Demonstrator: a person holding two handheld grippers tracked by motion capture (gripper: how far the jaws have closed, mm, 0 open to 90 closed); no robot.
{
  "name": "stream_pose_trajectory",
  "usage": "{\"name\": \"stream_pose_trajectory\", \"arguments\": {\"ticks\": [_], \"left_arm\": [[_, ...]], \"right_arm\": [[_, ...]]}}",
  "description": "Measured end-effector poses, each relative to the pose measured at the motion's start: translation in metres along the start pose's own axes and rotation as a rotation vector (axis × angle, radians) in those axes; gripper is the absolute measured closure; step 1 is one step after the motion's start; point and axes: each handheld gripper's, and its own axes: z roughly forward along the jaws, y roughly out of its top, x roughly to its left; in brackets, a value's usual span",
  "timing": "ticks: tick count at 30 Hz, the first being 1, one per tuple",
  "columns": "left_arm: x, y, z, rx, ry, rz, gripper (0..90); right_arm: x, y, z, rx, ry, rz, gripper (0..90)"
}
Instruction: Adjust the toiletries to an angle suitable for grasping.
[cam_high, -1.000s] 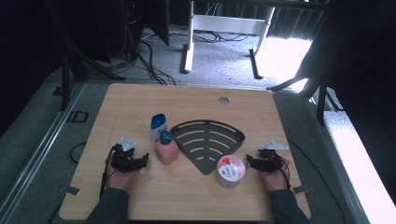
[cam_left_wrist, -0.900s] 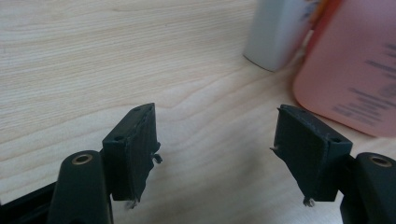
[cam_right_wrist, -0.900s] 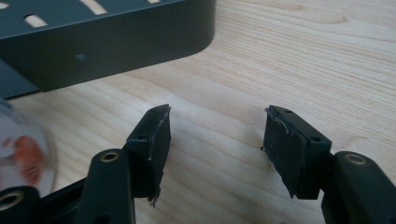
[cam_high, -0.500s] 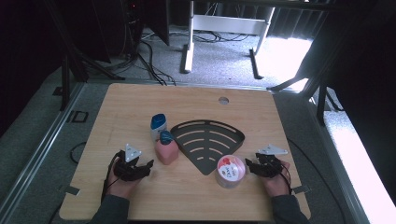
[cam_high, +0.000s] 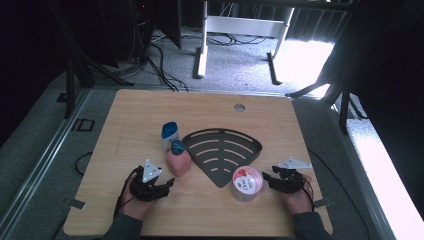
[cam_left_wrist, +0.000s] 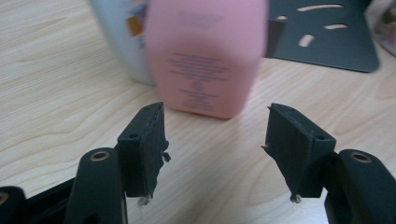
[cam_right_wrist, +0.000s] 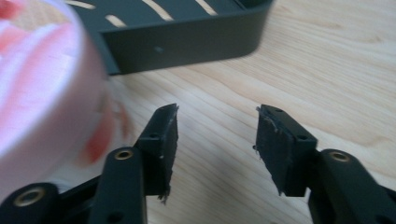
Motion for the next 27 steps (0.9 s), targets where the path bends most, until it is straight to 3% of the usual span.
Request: {"name": "stream_pose_trajectory", "arguments": {"ticks": [3,7,18,27], "left_arm": [[-0.007,0.003,0.002,0.000,-0.023,0.023,42.4],[-0.016,0.007,0.008,0.013,-0.060,0.052,46.7],[-0.045,0.020,0.031,0.042,-0.149,0.151,46.9],[-0.063,0.032,0.048,0.034,-0.261,0.200,44.5]], "right_arm": [[0.006,0.005,-0.004,-0.036,0.035,-0.028,60.7],[0.008,0.009,-0.006,-0.052,0.061,-0.041,68.0],[0.013,0.013,-0.002,-0.054,0.134,-0.081,77.0],[0.011,0.011,-0.005,-0.067,0.209,-0.098,83.1]]}}
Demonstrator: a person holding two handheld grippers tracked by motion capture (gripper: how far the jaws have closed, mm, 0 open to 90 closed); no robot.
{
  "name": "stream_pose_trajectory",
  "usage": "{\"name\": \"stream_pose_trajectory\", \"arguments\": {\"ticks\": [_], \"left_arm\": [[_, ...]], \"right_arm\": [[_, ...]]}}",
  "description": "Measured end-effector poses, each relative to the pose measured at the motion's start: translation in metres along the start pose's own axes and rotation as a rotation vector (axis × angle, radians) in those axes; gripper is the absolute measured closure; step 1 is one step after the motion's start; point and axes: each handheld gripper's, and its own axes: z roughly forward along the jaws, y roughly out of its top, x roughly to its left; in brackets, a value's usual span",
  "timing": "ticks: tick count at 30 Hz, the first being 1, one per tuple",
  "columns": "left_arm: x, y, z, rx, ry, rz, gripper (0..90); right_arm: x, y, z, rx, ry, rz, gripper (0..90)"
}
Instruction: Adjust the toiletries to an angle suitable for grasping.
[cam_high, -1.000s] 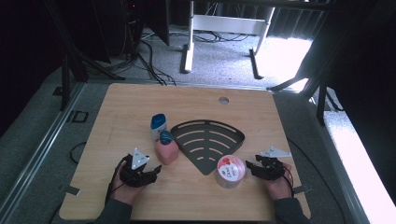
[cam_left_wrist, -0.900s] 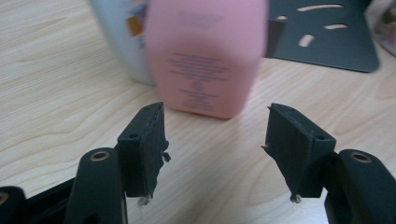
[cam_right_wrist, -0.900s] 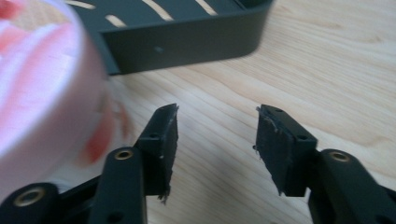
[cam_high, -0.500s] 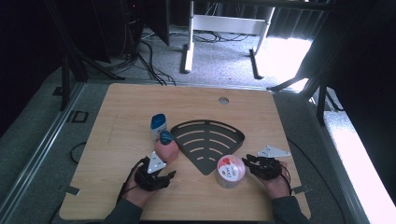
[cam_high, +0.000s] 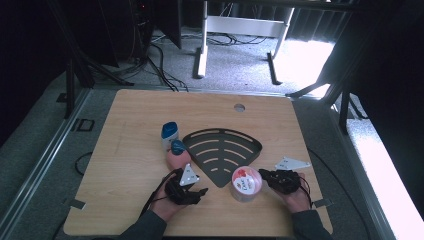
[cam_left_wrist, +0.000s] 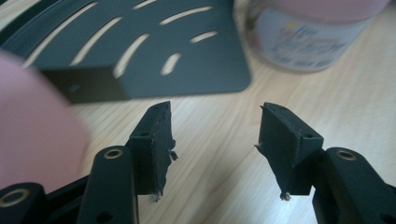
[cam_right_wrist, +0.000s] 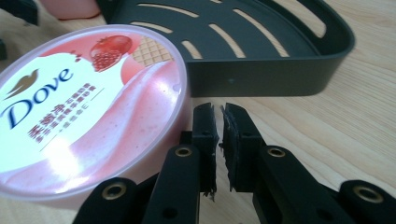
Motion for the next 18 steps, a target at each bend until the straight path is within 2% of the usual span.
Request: {"name": "stream_pose_trajectory", "arguments": {"ticks": [6,18], "left_arm": [[-0.009,0.011,0.009,-0.009,-0.047,0.054,42.4],[-0.021,0.020,0.019,-0.015,-0.130,0.109,38.3]], "right_arm": [[0.005,0.001,0.002,0.005,0.033,-0.023,83.0],[0.015,-0.001,0.002,0.020,0.065,-0.056,83.2]]}}
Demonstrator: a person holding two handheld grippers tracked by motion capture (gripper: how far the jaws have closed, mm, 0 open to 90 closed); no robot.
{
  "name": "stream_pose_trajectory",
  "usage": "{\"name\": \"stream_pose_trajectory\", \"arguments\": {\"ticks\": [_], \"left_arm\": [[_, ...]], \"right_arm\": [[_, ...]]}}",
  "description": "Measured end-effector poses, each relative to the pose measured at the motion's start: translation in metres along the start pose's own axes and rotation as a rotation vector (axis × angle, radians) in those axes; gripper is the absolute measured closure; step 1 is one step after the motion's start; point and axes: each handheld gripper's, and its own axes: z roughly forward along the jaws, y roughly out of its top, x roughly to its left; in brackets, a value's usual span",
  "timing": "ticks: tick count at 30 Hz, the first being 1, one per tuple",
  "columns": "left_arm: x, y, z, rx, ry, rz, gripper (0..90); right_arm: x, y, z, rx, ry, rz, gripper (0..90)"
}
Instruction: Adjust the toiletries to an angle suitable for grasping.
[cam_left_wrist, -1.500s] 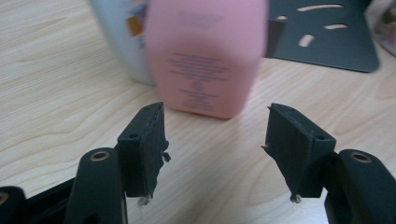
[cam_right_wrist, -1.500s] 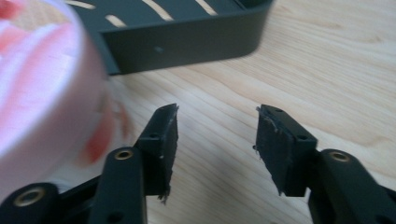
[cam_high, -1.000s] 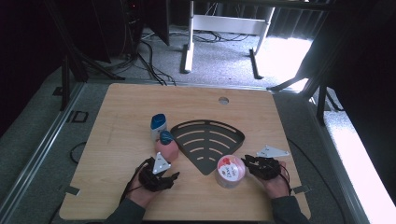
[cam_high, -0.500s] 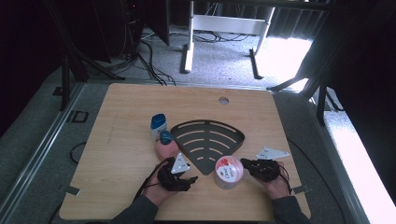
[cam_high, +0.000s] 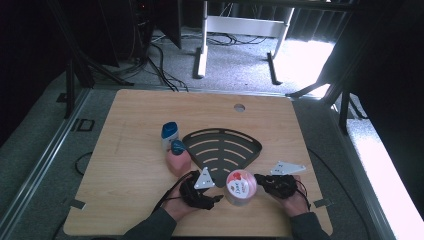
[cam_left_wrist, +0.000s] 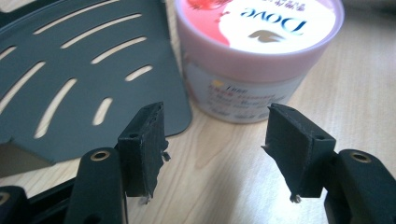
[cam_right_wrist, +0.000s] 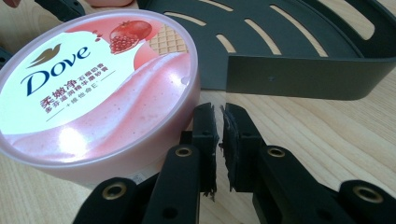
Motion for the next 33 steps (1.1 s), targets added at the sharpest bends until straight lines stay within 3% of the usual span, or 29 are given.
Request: {"name": "stream_pose_trajectory", "arguments": {"ticks": [12,33], "left_arm": [[-0.003,0.005,0.006,0.005,-0.044,0.020,35.4],[-0.010,0.008,0.016,0.009,-0.066,0.063,29.2]], "right_arm": [[0.004,-0.001,0.000,0.008,0.023,-0.025,83.7],[0.007,-0.003,0.000,0.029,0.046,-0.053,81.5]]}}
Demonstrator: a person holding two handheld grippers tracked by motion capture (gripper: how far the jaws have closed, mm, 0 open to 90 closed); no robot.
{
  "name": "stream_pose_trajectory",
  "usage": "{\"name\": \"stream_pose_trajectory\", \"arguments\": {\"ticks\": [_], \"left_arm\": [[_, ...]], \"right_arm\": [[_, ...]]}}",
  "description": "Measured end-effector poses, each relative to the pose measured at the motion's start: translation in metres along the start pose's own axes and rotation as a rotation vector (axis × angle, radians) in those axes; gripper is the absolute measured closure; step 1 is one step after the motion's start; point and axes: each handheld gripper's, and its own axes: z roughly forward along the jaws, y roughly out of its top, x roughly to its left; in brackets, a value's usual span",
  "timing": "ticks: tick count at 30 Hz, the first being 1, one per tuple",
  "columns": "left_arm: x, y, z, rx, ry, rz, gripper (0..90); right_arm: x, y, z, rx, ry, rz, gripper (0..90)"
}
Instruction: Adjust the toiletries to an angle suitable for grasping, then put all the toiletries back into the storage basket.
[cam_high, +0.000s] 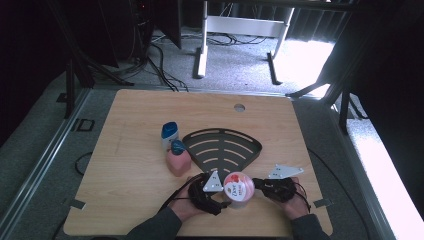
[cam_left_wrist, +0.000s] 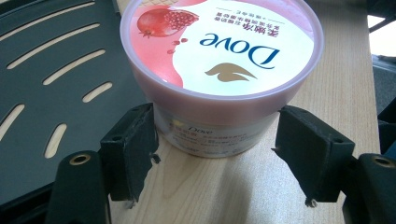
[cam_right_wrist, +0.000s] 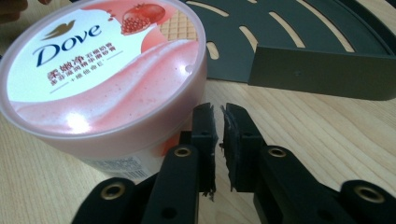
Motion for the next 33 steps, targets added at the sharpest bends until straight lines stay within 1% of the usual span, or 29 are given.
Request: {"name": "stream_pose_trajectory", "arguments": {"ticks": [6,9,13,18,22,24,28,30,32,33], "left_arm": [[0.000,0.000,0.001,-0.002,-0.005,0.002,29.2],[0.001,0.001,0.001,0.001,-0.007,0.007,28.5],[0.002,0.001,0.001,0.002,-0.011,0.013,28.0],[0.002,0.001,0.002,-0.003,-0.011,0.021,27.1],[0.002,0.001,0.002,-0.005,-0.014,0.020,26.6],[0.003,0.000,0.002,-0.006,-0.016,0.020,26.3],[0.003,0.000,0.003,-0.011,-0.020,0.019,25.7],[0.004,0.000,0.003,-0.012,-0.026,0.013,25.5],[0.004,-0.001,0.004,-0.009,-0.029,0.013,25.1],[0.004,-0.001,0.005,0.001,-0.023,0.019,25.0]], "right_arm": [[-0.001,-0.002,-0.003,0.015,0.017,-0.014,75.0],[-0.003,-0.005,-0.006,0.019,0.044,-0.019,72.1],[-0.002,-0.009,-0.010,0.025,0.082,-0.041,69.4],[0.001,-0.013,-0.013,0.035,0.118,-0.065,63.1],[0.004,-0.014,-0.014,0.034,0.142,-0.090,58.3],[0.005,-0.014,-0.014,0.038,0.163,-0.097,56.3],[0.010,-0.013,-0.012,0.046,0.199,-0.128,52.9],[0.013,-0.011,-0.010,0.049,0.208,-0.143,49.9],[0.015,-0.011,-0.009,0.055,0.198,-0.151,48.3],[0.015,-0.011,-0.009,0.055,0.197,-0.150,47.9]]}}
